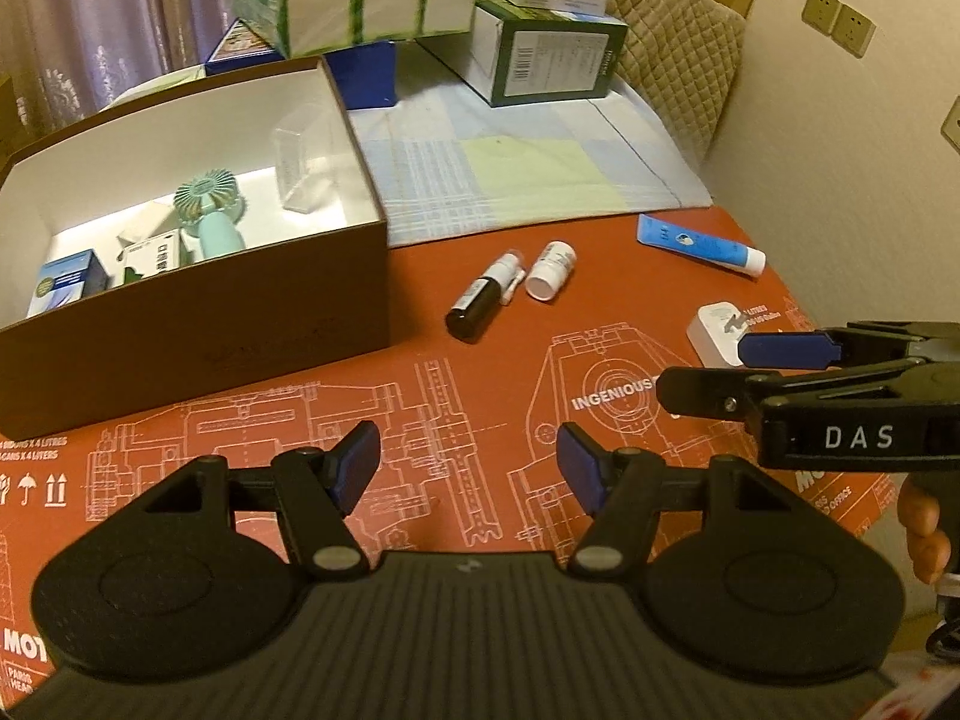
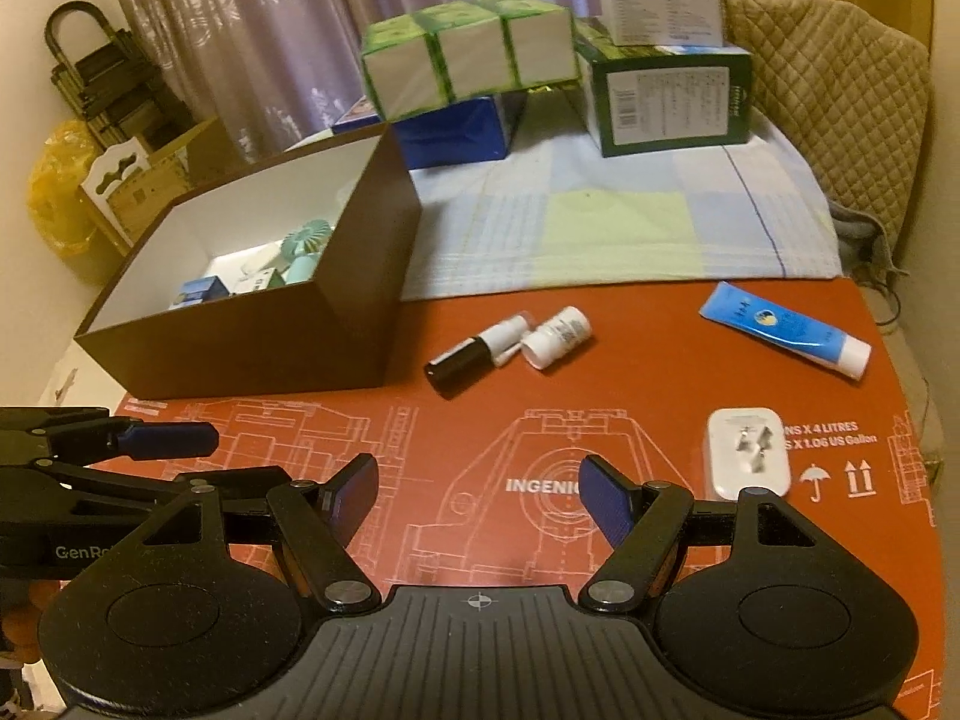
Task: Organize rigid objects
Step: 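Withdraw both open tools from the box back over the mat, then grasp the dark spray bottle with the left tool while the right tool grasps the white plug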
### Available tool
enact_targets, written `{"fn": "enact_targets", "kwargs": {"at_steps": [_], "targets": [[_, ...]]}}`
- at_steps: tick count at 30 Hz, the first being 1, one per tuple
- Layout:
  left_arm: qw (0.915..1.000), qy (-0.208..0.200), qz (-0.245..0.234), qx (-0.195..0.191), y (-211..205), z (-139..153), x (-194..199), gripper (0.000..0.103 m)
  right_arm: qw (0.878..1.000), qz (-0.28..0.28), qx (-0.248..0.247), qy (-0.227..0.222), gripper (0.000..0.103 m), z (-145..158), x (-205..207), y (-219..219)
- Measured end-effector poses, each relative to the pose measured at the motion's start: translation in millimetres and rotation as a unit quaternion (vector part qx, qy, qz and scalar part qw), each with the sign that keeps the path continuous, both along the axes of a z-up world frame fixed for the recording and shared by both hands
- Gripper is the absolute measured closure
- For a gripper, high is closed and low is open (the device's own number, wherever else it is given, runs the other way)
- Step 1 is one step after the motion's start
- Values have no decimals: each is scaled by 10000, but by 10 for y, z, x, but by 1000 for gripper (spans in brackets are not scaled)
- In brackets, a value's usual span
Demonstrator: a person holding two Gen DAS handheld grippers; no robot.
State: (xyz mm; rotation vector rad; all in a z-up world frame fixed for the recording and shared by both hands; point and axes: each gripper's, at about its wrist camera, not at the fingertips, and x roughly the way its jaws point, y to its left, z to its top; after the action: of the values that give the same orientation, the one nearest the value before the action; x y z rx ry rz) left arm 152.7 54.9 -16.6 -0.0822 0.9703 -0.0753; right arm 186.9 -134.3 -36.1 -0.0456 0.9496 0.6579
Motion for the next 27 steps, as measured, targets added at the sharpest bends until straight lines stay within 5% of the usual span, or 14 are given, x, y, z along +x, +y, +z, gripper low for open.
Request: {"fn": "enact_targets", "kwargs": {"at_steps": [18,27], "targets": [[9980,-314,-535,68,-226,-353,424,43,9958,-777,-448,-204,32,-194,258,-428],[9931,-452,-964,483,-404,-611,754,50,9894,-1330,-575,-60,32,-383,429,-715]]}}
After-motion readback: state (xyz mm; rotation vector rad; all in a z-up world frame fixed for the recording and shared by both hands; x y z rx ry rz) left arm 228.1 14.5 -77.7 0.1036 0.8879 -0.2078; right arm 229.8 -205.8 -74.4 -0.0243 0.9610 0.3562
